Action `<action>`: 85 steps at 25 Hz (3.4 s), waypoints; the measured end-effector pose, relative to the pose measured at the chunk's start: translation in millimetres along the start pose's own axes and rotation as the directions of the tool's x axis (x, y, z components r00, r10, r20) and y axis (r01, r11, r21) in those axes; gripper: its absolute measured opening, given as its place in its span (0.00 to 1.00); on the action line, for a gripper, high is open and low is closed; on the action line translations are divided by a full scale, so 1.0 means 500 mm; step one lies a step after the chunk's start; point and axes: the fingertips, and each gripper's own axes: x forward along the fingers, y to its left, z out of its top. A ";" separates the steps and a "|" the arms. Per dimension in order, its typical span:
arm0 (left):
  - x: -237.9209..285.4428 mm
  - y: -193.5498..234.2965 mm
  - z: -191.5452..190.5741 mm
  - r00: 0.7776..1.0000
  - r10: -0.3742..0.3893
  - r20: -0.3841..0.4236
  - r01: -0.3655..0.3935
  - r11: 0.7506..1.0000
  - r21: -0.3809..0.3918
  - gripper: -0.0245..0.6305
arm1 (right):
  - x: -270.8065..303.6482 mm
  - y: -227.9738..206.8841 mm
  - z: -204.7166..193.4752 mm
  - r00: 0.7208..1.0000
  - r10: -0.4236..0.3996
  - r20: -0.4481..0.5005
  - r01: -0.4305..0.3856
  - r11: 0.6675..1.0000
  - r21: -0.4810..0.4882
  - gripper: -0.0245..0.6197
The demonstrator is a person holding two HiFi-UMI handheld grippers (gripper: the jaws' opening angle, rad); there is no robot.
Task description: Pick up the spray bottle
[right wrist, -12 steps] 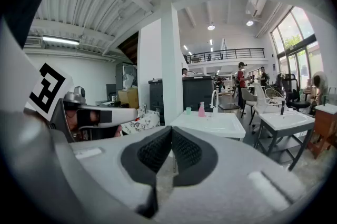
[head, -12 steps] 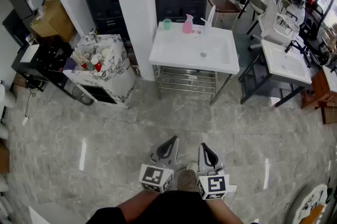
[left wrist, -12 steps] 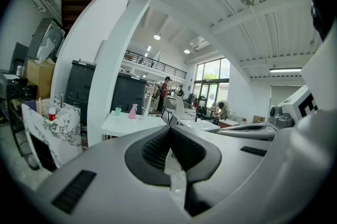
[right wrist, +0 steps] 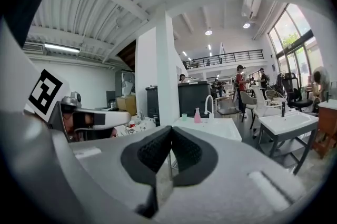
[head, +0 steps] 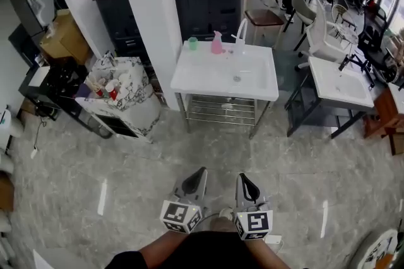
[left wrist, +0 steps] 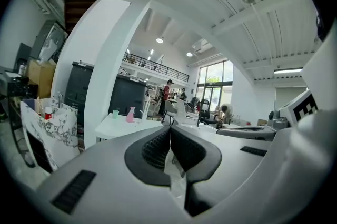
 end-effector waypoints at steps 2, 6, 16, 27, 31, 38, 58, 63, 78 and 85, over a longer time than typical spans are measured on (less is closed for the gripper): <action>0.028 -0.018 0.000 1.000 0.017 0.012 -0.017 1.000 0.014 0.06 | 0.000 -0.043 0.000 1.000 0.006 0.010 -0.006 1.000 0.007 0.04; 0.077 -0.050 0.002 0.999 0.041 0.020 -0.042 0.999 0.022 0.06 | 0.005 -0.109 -0.012 0.999 0.036 0.006 -0.036 0.999 0.026 0.04; 0.174 -0.023 -0.015 0.996 0.090 -0.028 -0.090 0.996 0.026 0.06 | 0.060 -0.205 -0.041 0.998 0.056 -0.008 -0.056 0.998 0.043 0.04; 0.391 0.070 0.034 1.000 0.009 -0.010 -0.009 1.000 0.029 0.06 | 0.243 -0.284 -0.022 0.998 0.004 -0.060 -0.004 1.000 -0.008 0.04; 0.470 0.148 0.048 1.000 -0.001 -0.008 0.001 1.000 0.024 0.06 | 0.358 -0.294 -0.025 0.995 -0.010 -0.101 0.011 1.000 0.017 0.04; 0.602 0.326 0.085 1.000 -0.004 -0.023 0.003 0.999 -0.043 0.06 | 0.608 -0.268 0.021 0.990 0.007 -0.142 -0.010 1.000 -0.024 0.04; 0.808 0.613 0.166 0.996 -0.084 -0.040 0.084 0.996 -0.001 0.06 | 1.000 -0.267 0.115 0.994 -0.050 -0.094 0.048 0.999 -0.023 0.04; 0.836 0.645 0.170 0.997 -0.055 -0.047 0.053 0.998 -0.031 0.06 | 1.046 -0.262 0.144 1.000 -0.006 -0.030 0.006 1.000 -0.002 0.04; 1.114 0.777 0.227 0.998 0.035 -0.044 -0.034 0.999 0.030 0.06 | 1.328 -0.425 0.270 0.997 0.049 0.057 -0.049 0.999 0.002 0.04; 1.255 0.820 0.225 0.996 0.069 -0.060 -0.067 0.997 0.022 0.06 | 1.430 -0.500 0.264 0.997 0.071 0.025 -0.071 0.997 0.013 0.04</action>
